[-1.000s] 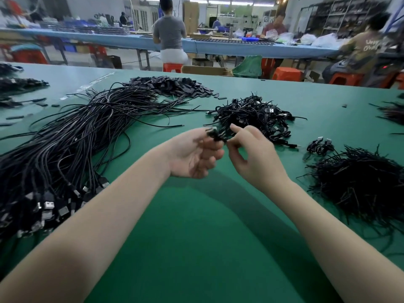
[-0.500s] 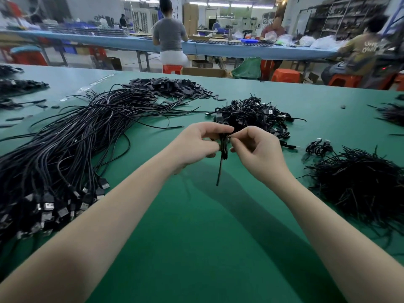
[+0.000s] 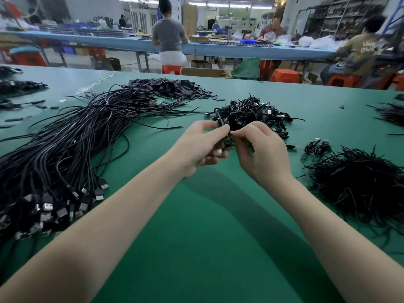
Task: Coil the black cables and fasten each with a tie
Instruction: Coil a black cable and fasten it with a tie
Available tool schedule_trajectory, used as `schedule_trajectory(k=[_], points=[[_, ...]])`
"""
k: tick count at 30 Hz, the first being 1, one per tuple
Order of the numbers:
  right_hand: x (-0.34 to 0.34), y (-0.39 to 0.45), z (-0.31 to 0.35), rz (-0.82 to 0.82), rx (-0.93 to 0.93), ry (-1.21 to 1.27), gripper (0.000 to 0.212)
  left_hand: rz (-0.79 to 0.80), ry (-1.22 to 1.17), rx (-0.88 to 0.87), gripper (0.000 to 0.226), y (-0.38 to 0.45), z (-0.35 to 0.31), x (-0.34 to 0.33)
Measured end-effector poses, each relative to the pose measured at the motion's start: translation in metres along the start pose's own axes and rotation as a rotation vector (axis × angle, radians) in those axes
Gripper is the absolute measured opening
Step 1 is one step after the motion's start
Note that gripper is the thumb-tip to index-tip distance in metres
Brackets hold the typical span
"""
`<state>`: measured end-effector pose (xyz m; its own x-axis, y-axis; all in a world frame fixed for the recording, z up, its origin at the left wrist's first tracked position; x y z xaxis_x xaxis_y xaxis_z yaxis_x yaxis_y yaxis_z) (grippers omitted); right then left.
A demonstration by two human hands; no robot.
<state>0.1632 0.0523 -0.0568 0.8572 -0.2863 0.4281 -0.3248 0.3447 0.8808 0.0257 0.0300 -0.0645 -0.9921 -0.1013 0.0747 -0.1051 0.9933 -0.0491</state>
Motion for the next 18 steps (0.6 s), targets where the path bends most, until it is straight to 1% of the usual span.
schedule_trajectory(k=[1,3,4,7,8,9,11,12,14,16,17,18], points=[[-0.001,-0.001,0.003,0.003,0.044,-0.030,0.009,-0.020,-0.041,0.025,0.014,-0.001,-0.001,0.003],[-0.003,-0.001,0.009,0.009,0.113,-0.092,0.014,-0.007,-0.143,0.101,0.006,0.002,0.000,0.007],[-0.003,-0.001,0.011,0.008,0.128,-0.112,0.015,0.015,-0.199,0.120,0.014,0.003,0.001,0.009],[0.002,0.002,0.005,-0.026,0.075,-0.086,0.011,0.174,-0.332,0.091,0.025,0.002,-0.005,0.008],[0.005,0.003,0.002,-0.038,0.037,-0.066,0.011,0.222,-0.316,0.062,0.026,0.002,-0.006,0.008],[0.007,0.003,-0.002,-0.044,-0.001,-0.047,0.010,0.238,-0.232,0.019,0.028,0.002,-0.007,0.009],[0.007,0.002,-0.006,-0.036,-0.068,-0.002,0.009,0.163,0.047,-0.139,0.031,0.003,-0.008,0.010],[0.005,0.001,-0.006,-0.026,-0.093,0.026,0.009,0.106,0.144,-0.243,0.031,0.004,-0.008,0.011],[0.001,0.001,-0.004,-0.012,-0.120,0.060,0.008,0.008,0.199,-0.387,0.024,0.003,-0.010,0.013],[-0.003,0.000,-0.001,-0.005,-0.121,0.071,0.009,-0.089,0.227,-0.432,0.008,0.006,-0.008,0.016],[-0.004,0.000,0.000,-0.007,-0.117,0.075,0.010,-0.130,0.269,-0.444,0.006,0.006,-0.008,0.017],[-0.004,0.000,0.001,-0.014,-0.111,0.076,0.010,-0.151,0.310,-0.448,0.012,0.007,-0.007,0.017]])
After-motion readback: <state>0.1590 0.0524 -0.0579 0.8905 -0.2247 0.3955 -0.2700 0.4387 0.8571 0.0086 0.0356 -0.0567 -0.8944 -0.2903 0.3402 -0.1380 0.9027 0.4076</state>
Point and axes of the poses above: each hand's wrist, its own y-axis towards the middle knuckle, its own x-axis out of the back of the hand, z = x × y, the point moved 4 cm from there along y, towards the middle knuckle, and after that the axes turned 6 degrees about y, right-handed, at the moved point
